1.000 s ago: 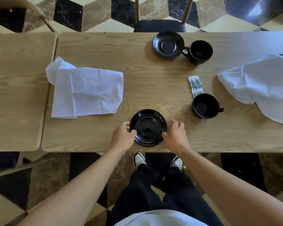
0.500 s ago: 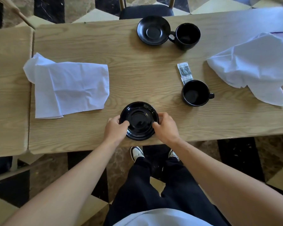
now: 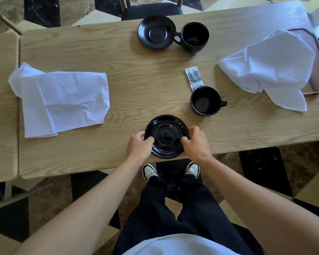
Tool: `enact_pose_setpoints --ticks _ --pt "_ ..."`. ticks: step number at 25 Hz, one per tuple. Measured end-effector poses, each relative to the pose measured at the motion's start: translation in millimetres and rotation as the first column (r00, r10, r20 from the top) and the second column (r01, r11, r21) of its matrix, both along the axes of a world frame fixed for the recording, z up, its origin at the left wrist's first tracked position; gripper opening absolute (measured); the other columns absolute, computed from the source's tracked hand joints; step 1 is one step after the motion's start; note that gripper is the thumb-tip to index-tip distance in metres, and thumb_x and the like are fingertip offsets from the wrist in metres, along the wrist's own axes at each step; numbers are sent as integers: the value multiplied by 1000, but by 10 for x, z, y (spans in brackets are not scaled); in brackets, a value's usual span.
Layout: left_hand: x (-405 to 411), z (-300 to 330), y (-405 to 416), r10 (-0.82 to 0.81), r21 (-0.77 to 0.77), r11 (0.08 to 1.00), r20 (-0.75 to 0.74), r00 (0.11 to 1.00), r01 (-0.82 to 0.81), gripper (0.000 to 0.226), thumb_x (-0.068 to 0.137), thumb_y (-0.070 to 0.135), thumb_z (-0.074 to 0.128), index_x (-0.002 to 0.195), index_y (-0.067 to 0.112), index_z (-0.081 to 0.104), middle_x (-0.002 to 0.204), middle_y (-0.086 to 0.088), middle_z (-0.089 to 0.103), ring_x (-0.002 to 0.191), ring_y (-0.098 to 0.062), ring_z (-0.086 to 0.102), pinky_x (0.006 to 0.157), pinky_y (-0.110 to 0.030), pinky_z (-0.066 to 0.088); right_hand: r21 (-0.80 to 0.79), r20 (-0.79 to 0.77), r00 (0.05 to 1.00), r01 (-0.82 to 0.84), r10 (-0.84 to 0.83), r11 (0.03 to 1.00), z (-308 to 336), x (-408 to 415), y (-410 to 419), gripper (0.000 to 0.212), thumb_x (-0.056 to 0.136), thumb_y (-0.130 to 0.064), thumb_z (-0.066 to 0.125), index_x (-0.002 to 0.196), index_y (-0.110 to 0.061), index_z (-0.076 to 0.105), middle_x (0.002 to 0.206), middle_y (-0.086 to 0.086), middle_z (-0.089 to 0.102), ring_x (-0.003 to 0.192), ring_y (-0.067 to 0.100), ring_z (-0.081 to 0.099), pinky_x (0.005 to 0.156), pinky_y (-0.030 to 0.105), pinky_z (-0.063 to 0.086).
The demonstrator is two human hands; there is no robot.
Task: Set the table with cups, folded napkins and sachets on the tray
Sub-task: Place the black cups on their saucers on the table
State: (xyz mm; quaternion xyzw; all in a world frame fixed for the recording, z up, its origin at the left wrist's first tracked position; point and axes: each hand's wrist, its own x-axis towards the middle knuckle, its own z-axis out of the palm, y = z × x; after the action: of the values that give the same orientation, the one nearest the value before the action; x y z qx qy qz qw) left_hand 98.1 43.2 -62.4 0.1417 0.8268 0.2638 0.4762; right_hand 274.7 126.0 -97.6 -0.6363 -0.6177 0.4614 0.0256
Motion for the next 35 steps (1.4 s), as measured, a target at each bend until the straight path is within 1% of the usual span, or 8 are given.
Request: enact_pose_setpoints --ticks 9,13,17,24,27,30,33,35 --pt "15 -1 63 10 -29 1000 -2 1000 -10 22 85 28 57 105 29 65 103 4 64 99 -24 65 90 -51 58 -15 18 999 -44 44 999 13 32 53 43 92 -25 57 133 -15 48 126 4 52 101 15 54 85 28 44" --pt "-13 53 88 -3 -109 994 2 1000 3 53 92 30 56 142 16 51 132 -3 62 118 -31 62 103 -48 51 84 229 966 -144 122 986 156 -12 105 34 92 -27 53 122 -13 47 122 8 48 93 22 48 76 35 41" --pt "-34 246 178 -18 -130 991 -43 999 12 59 93 29 57 149 16 45 141 -8 58 128 -29 56 109 -41 45 171 245 938 -289 244 942 439 -179 296 35 92 -24 53 123 -9 51 123 9 47 111 28 48 82 37 43" --pt "-285 512 648 -5 -23 1000 -181 983 1 49 95 29 55 142 16 50 113 1 65 96 -20 63 87 -33 50 186 64 913 -407 402 894 739 -624 938 50 97 -25 54 145 -13 47 141 7 48 121 25 55 87 33 45" --pt "-609 456 988 -9 10 1000 -217 976 12 46 93 29 55 138 18 55 108 4 62 90 -15 61 76 -28 44 138 21 935 -354 355 925 717 -908 1319 51 98 -26 56 147 -13 45 140 9 54 118 24 59 89 33 48" --pt "-1033 296 1478 17 69 998 -170 985 -5 42 92 29 57 133 19 58 112 3 64 86 -8 62 68 -25 47 53 -1 980 -199 200 978 583 -1234 1749 47 98 -23 54 142 -6 50 115 11 69 101 24 66 83 35 52" --pt "-1388 41 2012 141 137 981 -37 989 -135 33 93 20 59 124 8 63 101 -8 69 90 -25 71 87 -42 60 -16 -137 989 45 -47 999 337 -1556 2105 19 90 -9 47 93 5 60 85 17 63 80 32 63 69 39 50" --pt "-1559 -145 2336 217 178 957 85 972 -229 27 95 12 58 120 2 63 94 -11 66 80 -26 70 83 -43 60 -139 -278 918 254 -284 957 172 -1814 2278 15 93 -4 46 81 -6 54 79 14 51 72 26 55 62 38 48"
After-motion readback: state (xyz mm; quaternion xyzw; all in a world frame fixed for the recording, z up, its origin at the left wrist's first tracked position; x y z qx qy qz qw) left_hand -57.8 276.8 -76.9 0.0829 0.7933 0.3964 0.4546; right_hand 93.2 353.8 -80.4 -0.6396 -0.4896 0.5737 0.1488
